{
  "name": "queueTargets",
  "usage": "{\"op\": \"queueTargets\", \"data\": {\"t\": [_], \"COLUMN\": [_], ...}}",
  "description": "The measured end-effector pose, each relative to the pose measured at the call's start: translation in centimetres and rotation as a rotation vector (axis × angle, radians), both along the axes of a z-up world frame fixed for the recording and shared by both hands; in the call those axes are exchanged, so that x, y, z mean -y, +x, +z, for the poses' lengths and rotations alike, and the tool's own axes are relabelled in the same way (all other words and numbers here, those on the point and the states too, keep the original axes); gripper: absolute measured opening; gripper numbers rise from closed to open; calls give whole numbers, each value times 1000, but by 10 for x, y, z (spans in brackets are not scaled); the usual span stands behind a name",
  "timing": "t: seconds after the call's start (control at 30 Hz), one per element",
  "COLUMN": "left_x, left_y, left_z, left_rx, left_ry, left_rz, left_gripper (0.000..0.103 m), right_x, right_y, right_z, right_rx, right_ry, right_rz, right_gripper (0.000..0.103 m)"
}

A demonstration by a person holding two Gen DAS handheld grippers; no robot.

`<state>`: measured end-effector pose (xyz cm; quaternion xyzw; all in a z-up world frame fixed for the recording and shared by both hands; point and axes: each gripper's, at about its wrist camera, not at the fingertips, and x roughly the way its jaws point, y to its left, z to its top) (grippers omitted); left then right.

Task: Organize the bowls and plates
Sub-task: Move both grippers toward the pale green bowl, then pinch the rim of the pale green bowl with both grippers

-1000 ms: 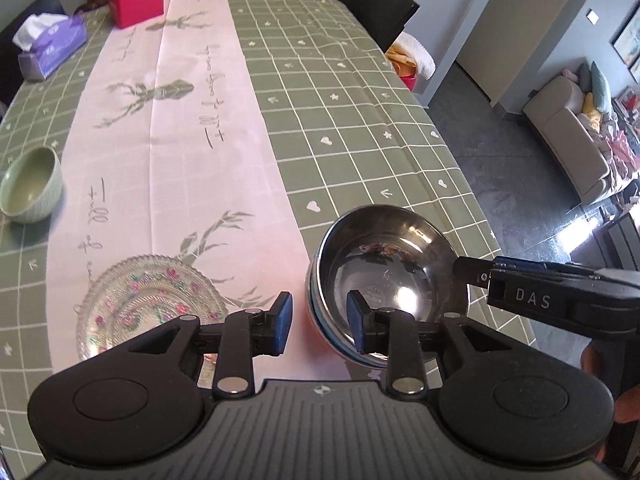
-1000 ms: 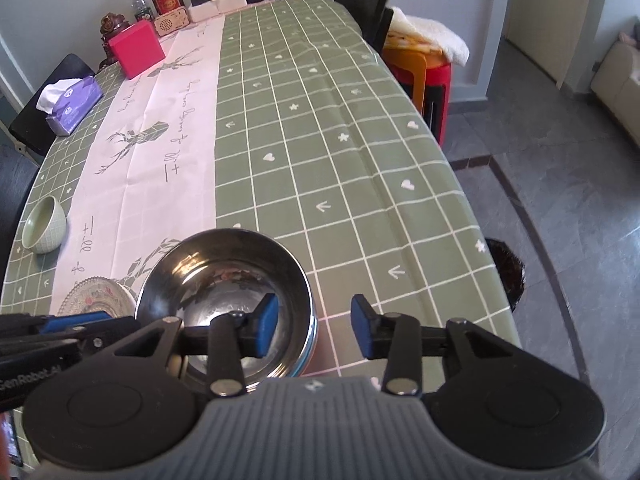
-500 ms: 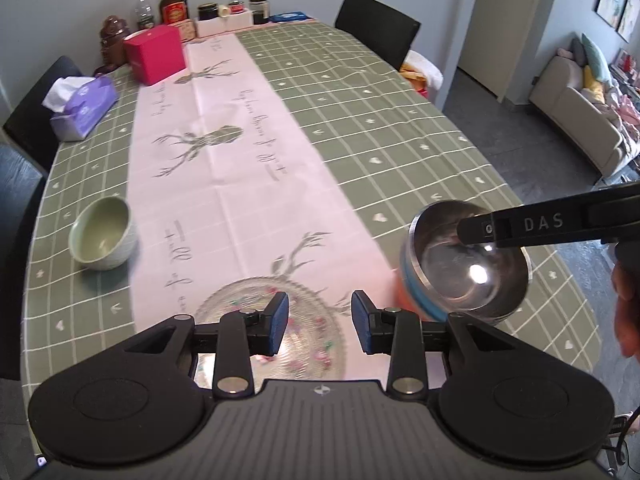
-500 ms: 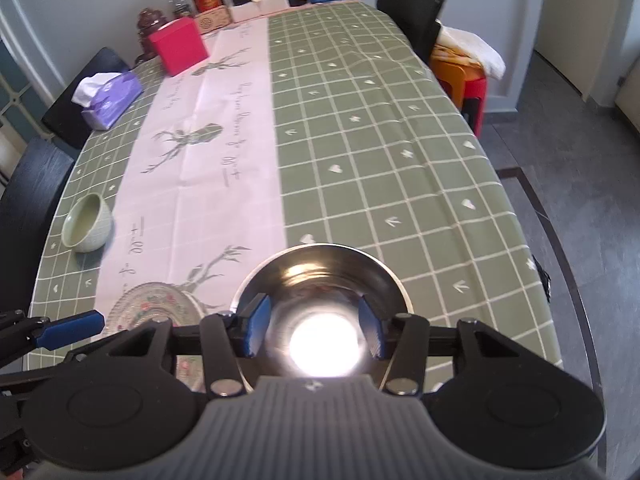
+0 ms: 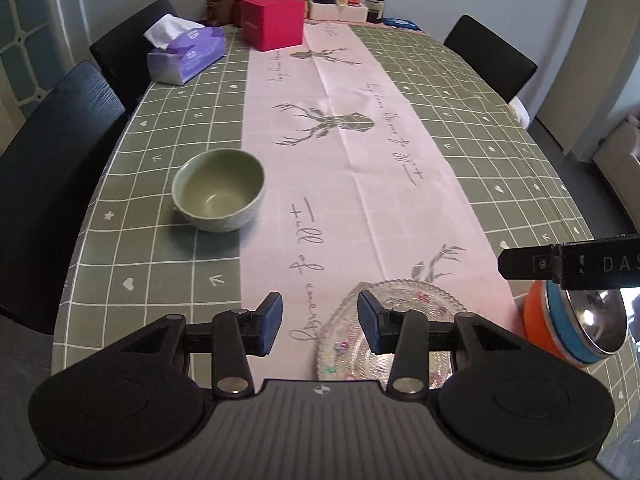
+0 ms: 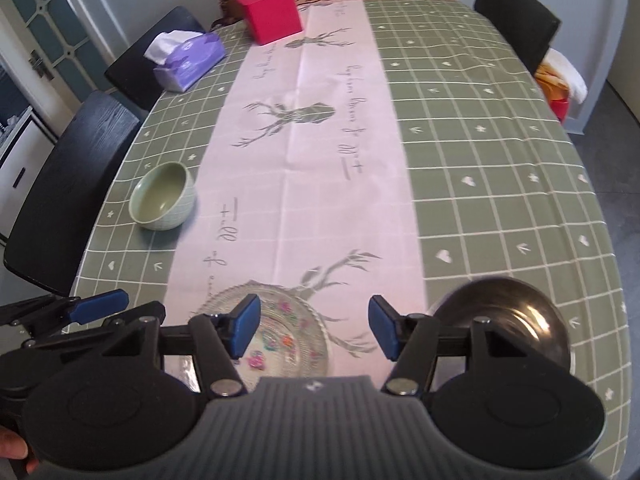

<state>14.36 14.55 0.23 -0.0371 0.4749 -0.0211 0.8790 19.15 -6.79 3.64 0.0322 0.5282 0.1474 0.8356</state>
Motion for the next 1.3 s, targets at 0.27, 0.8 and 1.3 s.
{"op": "queueTargets", "data": {"t": [0.27,0.8,1.3], "left_x": [-43,-86,-121], "left_y": [27,85,108], "left_z": [-8,-27,-67], "left_rx": [20,64,12], "left_ry": [-7,-1,-21], "left_rz": [111,218,324], "left_gripper": [49,49,43], "right_x": [-38,-91,-147], "right_y": [42,120,149], "right_z": [-21,-54,-92], "right_rx": [-39,-105,-168], "right_ry": [13,160,248], "right_rz": [5,63,165], "right_gripper": [60,57,40]}}
